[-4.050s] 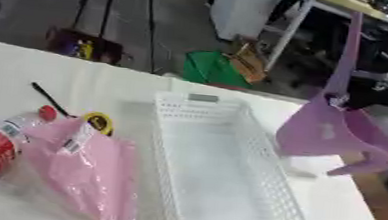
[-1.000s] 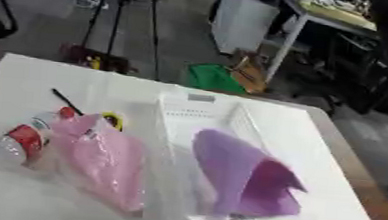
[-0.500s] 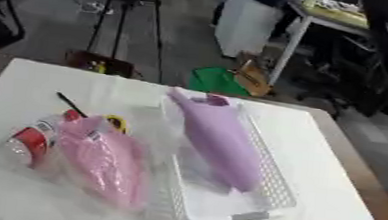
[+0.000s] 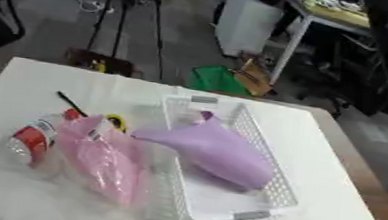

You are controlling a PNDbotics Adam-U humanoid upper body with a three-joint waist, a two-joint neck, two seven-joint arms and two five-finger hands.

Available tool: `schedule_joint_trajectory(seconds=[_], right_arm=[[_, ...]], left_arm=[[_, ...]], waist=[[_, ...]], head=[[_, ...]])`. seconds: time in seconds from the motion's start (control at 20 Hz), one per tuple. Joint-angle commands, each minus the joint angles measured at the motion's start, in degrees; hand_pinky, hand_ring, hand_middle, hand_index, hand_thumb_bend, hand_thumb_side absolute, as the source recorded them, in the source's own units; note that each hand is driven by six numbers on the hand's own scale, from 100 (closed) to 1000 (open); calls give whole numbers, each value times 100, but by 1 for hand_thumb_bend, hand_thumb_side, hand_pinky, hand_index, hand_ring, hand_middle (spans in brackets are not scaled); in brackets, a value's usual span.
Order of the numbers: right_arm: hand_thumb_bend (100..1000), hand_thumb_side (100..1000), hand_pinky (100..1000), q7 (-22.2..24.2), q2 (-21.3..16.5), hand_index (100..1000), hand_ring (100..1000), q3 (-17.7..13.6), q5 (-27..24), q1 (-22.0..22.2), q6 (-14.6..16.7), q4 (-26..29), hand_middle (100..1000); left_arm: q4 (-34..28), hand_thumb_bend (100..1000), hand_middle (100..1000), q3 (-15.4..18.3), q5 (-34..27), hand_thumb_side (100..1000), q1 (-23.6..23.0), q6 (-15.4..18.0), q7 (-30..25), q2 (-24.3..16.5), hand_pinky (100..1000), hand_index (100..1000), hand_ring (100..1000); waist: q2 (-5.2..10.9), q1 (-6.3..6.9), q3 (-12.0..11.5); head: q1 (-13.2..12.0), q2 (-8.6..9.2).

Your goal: Pick up objects on the table and place them in the box.

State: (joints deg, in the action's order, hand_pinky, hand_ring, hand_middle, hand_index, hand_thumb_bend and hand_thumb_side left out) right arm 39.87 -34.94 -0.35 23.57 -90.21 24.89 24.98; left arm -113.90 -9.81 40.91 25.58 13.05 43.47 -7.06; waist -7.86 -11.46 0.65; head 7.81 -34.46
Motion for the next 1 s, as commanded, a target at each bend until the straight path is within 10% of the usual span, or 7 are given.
schedule_joint_trajectory(seconds=[0.05, 0.6, 0.75, 1.0], right_arm=[[100, 396, 100, 1210, -192, 417, 100, -42, -62, -103, 1188, 150, 100], [100, 621, 100, 1210, -372, 443, 100, -418, -822, -32, 943, 768, 100], [100, 862, 199, 1210, -470, 539, 100, -548, -1168, 34, 789, 1058, 100], [100, 1000, 353, 1210, -615, 649, 100, -656, -1573, 139, 572, 1372, 108]], left_arm=[[-69, 100, 756, 19, 23, 995, 51, -9, 20, 7, 682, 749, 673], [-69, 100, 759, 35, 33, 1000, 96, -35, 30, -6, 685, 753, 676], [-69, 100, 761, 37, 28, 1000, 109, -63, 27, -15, 686, 755, 679], [-69, 100, 768, 52, 32, 1000, 123, -86, 49, -25, 693, 764, 685]], waist=[[68, 38, 5], [39, 86, -19], [19, 107, -12], [5, 132, -9]], head=[[27, 58], [74, 142], [126, 174], [360, 369]])
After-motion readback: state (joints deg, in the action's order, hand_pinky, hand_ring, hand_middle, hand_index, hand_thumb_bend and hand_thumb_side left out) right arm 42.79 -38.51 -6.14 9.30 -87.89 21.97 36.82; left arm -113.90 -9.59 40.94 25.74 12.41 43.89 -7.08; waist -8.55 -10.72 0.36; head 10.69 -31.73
